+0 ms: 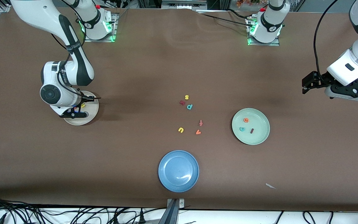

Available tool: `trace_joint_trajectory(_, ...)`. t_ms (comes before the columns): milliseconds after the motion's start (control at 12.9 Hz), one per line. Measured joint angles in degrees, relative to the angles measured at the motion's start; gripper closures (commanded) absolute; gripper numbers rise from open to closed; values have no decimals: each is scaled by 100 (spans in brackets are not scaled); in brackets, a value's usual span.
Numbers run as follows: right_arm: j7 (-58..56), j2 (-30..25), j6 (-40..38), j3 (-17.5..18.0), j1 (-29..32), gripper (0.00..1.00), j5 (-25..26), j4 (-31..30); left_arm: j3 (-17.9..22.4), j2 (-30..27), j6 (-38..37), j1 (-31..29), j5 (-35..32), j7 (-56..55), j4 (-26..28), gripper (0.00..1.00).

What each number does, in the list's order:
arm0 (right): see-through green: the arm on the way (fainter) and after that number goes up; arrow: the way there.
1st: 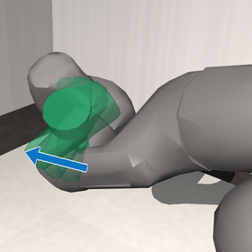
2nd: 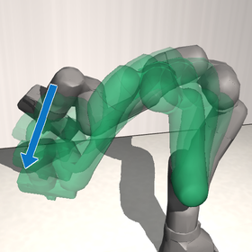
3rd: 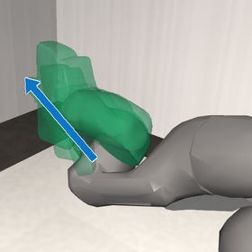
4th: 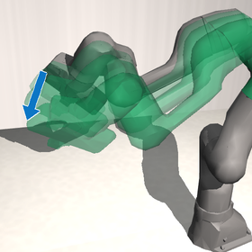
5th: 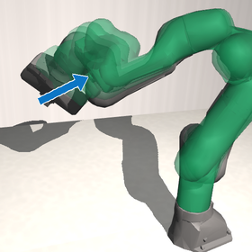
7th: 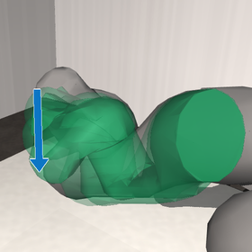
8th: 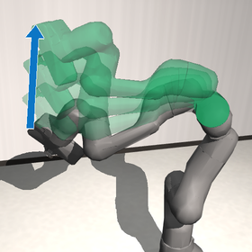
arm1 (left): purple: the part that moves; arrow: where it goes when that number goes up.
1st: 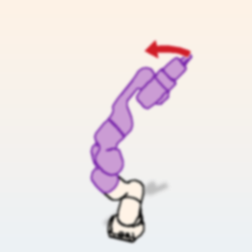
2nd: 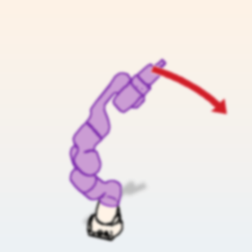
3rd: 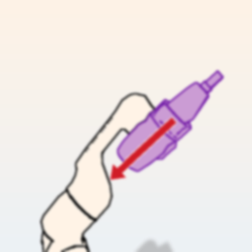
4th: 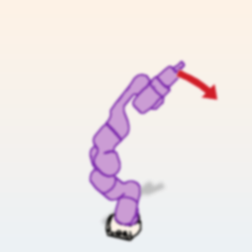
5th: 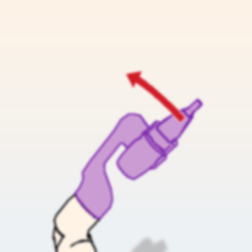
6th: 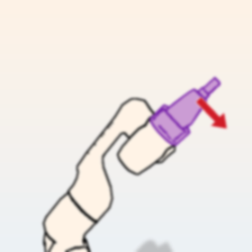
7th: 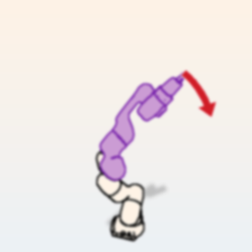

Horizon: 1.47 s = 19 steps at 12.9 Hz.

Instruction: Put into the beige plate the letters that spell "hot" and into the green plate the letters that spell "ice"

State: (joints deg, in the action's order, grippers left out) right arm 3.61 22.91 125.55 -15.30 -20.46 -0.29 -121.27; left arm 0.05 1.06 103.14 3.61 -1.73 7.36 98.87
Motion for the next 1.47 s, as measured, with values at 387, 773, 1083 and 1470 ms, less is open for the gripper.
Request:
trace_joint_trajectory(387,27,-192,-884,-8,-2,5,-1,959,-6,0,-6,98,-2,0,0,0)
trace_joint_trajectory(773,32,-884,-2542,-94,2,1,-1,2539,6,0,-8,85,-6,0,3,0)
trace_joint_trajectory(1083,29,-1225,-3081,-201,4,0,0,3161,14,0,-27,75,-8,0,6,0)
trace_joint_trajectory(1470,309,-1173,-3175,-34,145,0,44,3286,13,0,-177,75,-8,0,26,0)
